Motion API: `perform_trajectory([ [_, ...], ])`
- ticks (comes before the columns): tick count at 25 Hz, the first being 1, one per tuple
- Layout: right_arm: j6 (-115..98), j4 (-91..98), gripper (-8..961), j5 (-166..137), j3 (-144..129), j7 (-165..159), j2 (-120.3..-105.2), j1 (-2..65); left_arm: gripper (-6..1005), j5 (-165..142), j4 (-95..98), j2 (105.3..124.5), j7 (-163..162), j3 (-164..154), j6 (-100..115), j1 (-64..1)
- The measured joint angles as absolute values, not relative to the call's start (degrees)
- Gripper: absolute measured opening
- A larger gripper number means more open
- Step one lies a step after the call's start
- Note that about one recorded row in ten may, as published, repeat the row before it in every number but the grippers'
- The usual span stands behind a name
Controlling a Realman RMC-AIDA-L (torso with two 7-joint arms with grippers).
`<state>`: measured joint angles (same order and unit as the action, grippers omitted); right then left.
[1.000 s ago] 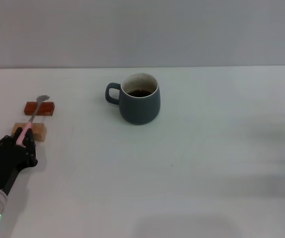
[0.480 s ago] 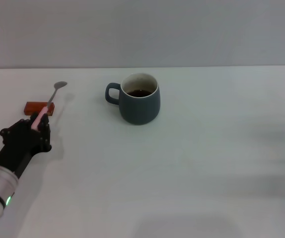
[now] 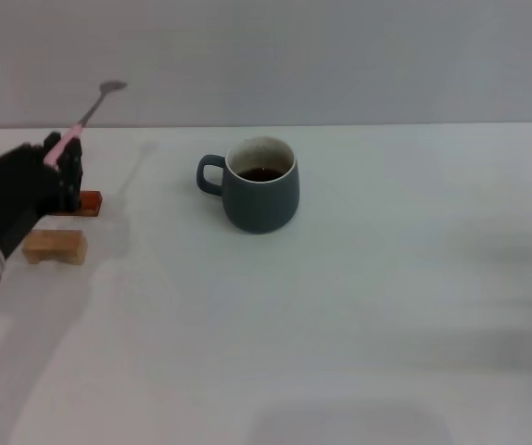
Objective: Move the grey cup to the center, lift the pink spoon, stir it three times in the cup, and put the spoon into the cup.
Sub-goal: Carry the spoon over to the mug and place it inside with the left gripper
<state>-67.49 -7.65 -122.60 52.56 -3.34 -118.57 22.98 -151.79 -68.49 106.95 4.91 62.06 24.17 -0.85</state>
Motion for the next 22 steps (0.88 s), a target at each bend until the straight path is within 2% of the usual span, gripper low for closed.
perform_trajectory([
  [5,-67.5,-7.5,0,-122.3,52.6,-3.3,-118.65,22.9,183,-158.0,-79.9,106.99,5.0,65.7,12.7,1.4],
  [15,-67.8,-7.6,-1,-122.3,52.7,-3.3,-118.65,22.7,185,-160.7,-94.6,106.36,7.9,68.7,-7.7,0.7],
  [20,-67.9,-7.6,-1,-122.2,52.8,-3.3,-118.71,22.2,186,-160.4,-102.8,108.73,15.8,71.6,-19.9,0.1],
  [22,-67.9,-7.7,-1,-122.2,52.8,-3.3,-118.72,21.9,186,-160.3,-103.6,109.09,16.8,71.9,-20.8,0.0],
])
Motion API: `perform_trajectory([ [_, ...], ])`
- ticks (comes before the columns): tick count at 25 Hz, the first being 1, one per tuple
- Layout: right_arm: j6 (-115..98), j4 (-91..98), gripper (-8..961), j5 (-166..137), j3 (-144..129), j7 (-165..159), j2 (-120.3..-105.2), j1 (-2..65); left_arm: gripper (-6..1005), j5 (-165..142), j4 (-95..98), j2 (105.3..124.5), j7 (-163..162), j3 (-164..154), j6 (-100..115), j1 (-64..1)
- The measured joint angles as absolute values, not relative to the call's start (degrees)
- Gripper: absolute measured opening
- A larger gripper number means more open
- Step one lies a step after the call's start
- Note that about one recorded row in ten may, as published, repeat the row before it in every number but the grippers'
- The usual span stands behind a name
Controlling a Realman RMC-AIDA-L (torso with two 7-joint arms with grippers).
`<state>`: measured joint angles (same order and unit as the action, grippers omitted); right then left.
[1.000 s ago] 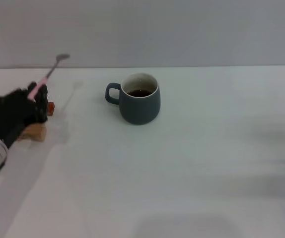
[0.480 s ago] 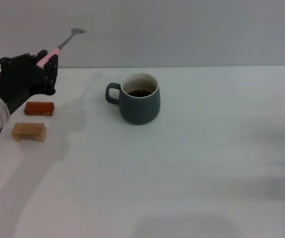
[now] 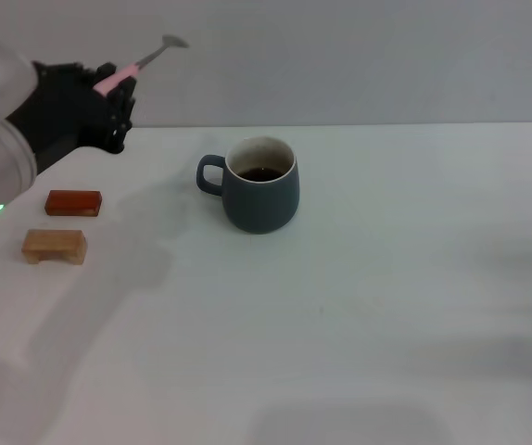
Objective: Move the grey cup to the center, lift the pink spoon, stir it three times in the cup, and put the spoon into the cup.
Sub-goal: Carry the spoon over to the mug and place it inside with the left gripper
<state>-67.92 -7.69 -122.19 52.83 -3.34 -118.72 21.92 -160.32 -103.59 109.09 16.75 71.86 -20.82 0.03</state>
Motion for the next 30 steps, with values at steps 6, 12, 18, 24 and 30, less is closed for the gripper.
perform_trajectory([
  [6,-69.4,-7.7,-1,-122.1,53.5,-3.3,-118.74,20.8,187,-155.9,-107.3,112.7,27.7,74.6,-29.7,-2.4],
  [12,-70.8,-7.8,-1,-122.1,53.9,-3.4,-118.74,19.3,188,-152.3,-108.6,116.83,36.9,78.5,-36.5,-4.2],
  [18,-71.4,-7.8,-1,-122.1,55.1,-3.4,-118.83,17.5,189,-150.6,-109.1,117.64,39.6,79.6,-39.7,-6.1],
  [24,-72.3,-7.6,-1,-122.1,56.3,-3.5,-118.83,16.4,190,-150.0,-109.1,117.74,42.0,80.1,-42.6,-7.3],
  [30,-72.9,-7.4,-1,-122.1,58.2,-3.5,-118.82,15.3,191,-149.9,-108.3,117.73,42.5,80.9,-47.7,-9.1],
])
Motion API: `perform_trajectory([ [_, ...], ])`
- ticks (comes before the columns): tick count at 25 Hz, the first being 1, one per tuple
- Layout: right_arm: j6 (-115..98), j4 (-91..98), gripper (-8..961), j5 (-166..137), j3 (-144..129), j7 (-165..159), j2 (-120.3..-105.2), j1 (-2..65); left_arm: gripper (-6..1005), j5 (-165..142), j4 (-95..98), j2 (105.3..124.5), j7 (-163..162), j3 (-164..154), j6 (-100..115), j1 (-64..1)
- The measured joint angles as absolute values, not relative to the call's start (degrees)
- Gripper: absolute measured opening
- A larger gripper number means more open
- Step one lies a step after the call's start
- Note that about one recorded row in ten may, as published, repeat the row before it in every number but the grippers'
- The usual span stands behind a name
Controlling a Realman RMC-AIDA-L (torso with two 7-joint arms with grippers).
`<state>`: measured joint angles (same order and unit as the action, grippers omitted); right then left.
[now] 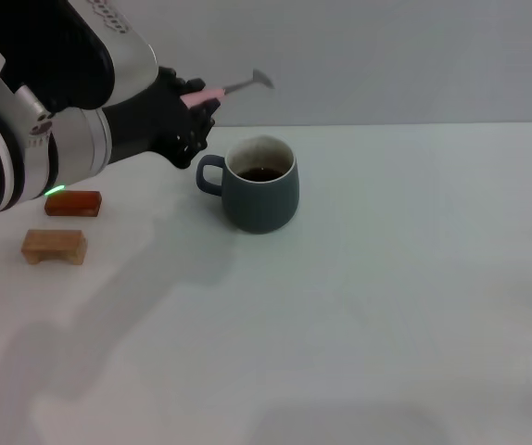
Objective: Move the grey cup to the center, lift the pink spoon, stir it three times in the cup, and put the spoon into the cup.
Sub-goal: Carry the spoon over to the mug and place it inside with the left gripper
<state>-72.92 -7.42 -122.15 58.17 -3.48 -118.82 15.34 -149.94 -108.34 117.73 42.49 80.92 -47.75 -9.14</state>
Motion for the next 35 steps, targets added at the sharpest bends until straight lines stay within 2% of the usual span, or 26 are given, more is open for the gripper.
perform_trajectory([
  [14,-73.0,-6.9,-2,-122.2,58.6,-3.5,-118.84,14.9,194,-149.7,-97.9,117.95,44.0,82.6,-54.7,-17.7],
  [35,-72.8,-6.9,-2,-122.2,58.7,-3.5,-118.62,14.8,197,-150.1,-88.9,117.95,44.1,85.2,-54.5,-23.5],
])
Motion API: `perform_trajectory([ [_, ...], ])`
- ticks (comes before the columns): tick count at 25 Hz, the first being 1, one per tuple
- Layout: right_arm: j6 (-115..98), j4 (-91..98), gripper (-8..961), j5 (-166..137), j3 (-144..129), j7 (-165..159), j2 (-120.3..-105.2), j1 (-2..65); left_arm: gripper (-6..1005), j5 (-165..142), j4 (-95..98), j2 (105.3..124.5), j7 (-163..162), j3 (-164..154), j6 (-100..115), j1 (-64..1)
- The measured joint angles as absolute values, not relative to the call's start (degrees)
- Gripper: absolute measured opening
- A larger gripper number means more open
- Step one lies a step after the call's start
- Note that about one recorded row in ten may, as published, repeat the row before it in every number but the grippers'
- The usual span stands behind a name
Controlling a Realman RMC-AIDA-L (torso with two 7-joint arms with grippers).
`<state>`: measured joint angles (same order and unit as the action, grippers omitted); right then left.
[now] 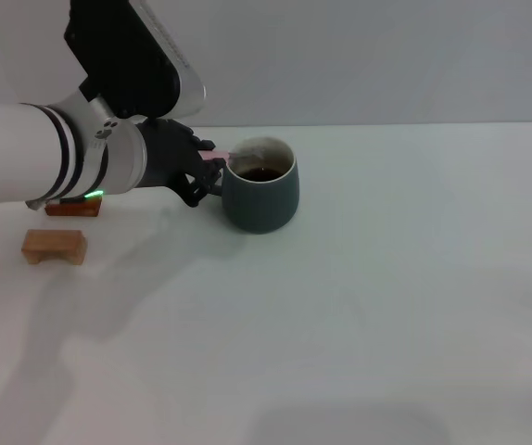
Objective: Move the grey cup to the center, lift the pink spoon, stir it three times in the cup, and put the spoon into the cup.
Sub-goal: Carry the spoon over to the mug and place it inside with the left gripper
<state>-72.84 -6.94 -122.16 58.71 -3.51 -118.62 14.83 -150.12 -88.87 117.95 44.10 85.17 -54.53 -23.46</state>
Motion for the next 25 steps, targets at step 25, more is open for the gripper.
perform_trajectory([
  [25,-72.4,-6.3,-1,-122.2,58.3,-3.5,-118.56,14.8,202,-149.6,-79.7,118.42,44.2,83.6,-53.0,-30.8],
])
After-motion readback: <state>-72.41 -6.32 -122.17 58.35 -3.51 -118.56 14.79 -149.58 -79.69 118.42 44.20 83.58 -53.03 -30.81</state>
